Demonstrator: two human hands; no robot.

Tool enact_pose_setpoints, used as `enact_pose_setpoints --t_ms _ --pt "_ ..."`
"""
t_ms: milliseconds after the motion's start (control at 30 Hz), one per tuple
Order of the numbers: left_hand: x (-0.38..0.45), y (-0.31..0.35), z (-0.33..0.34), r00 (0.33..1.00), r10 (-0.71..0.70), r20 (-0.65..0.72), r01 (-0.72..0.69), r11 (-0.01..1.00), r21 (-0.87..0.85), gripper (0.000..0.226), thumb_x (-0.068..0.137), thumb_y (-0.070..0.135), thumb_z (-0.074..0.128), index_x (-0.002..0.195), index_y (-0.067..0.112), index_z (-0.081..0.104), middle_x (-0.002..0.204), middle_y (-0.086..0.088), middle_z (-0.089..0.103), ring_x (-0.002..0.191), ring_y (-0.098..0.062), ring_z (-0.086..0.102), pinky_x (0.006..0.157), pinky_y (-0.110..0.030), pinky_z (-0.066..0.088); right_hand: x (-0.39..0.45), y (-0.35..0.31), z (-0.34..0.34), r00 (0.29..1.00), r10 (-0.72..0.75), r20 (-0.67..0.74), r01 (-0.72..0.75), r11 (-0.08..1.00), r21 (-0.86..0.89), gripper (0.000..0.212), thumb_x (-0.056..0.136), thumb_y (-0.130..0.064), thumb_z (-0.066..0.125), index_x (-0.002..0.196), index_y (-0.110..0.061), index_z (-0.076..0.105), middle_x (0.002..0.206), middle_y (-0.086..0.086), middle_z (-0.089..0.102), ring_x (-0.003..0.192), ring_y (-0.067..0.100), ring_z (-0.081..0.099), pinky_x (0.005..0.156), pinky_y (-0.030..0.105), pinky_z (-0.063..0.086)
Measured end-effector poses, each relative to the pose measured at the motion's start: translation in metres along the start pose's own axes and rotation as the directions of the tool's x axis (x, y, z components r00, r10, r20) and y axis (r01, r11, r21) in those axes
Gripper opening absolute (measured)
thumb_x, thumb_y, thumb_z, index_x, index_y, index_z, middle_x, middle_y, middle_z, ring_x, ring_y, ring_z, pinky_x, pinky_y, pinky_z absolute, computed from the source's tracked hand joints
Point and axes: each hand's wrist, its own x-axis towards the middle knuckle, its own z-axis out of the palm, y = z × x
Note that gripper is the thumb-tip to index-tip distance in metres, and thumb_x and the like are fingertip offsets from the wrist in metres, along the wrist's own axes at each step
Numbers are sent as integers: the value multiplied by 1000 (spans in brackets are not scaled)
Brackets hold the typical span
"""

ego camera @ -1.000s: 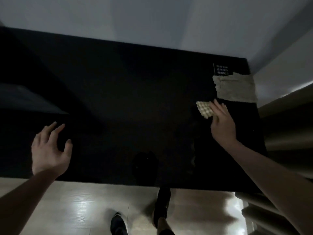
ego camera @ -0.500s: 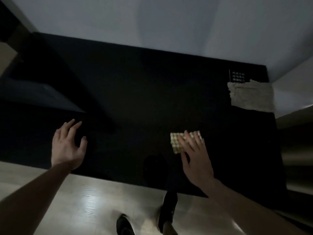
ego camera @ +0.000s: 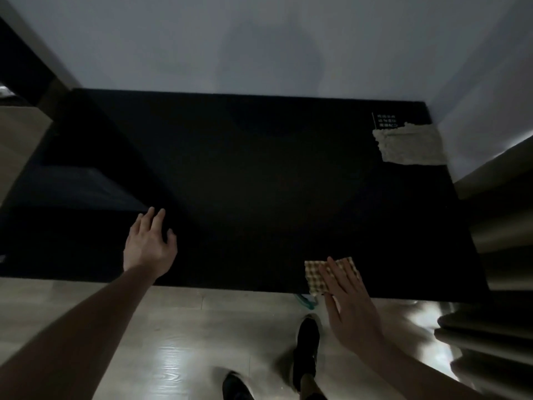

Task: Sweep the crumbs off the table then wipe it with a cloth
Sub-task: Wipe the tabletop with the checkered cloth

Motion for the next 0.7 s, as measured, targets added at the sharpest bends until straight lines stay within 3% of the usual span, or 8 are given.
enact_pose_setpoints --t_ms 167,267,367,467,567,633,700 --pt "8 7 -16 987 -47 151 45 999 13 64 102 44 40 160 24 23 170 0 15 156 -25 17 122 -48 30 -10 -6 -2 1000 20 8 -20 997 68 54 104 -29 37 156 -20 44 167 -2 32 159 26 17 127 42 18" --pt "7 21 -32 958 -78 275 66 996 54 67 100 45 45 158 17 31 168 -5 23 153 -29 28 122 -43 31 -8 -9 -15 994 81 74 -93 983 161 54 100 -8 46 153 -18 49 165 -4 36 158 20 18 128 30 13" --pt "-21 48 -47 940 -77 332 72 997 25 64 94 44 56 152 19 44 160 -6 39 142 -30 46 116 -39 40 -2 -15 -34 972 173 161 -211 942 260 55 97 0 50 149 -17 54 159 -6 44 156 17 26 124 24 12" --pt "-72 85 -51 923 -40 383 93 988 -120 56 90 41 66 141 22 57 149 -2 51 131 -26 56 109 -36 46 0 -25 -61 936 255 244 -336 855 396 46 100 -4 54 143 -18 61 145 -1 60 144 19 48 111 18 30" --pt "-121 123 -56 905 46 423 61 970 -235 46 89 38 69 133 22 65 141 -2 58 122 -22 62 102 -32 49 -2 -38 -98 883 355 308 -470 677 567 37 103 -14 55 138 -22 65 119 -8 70 118 16 66 89 20 44" --pt "-154 146 -64 896 103 432 48 944 -325 42 91 35 70 131 23 66 142 1 57 124 -17 60 100 -26 46 -8 -41 -122 891 367 268 -451 640 622 37 104 -18 57 139 -23 64 118 -12 71 111 10 67 89 22 48" --pt "-179 165 -75 893 133 431 62 910 -409 37 90 39 71 126 34 66 141 6 58 125 -12 59 97 -22 45 -15 -41 -148 902 363 235 -423 632 649 38 104 -21 59 141 -23 63 122 -15 68 114 3 63 101 25 49"
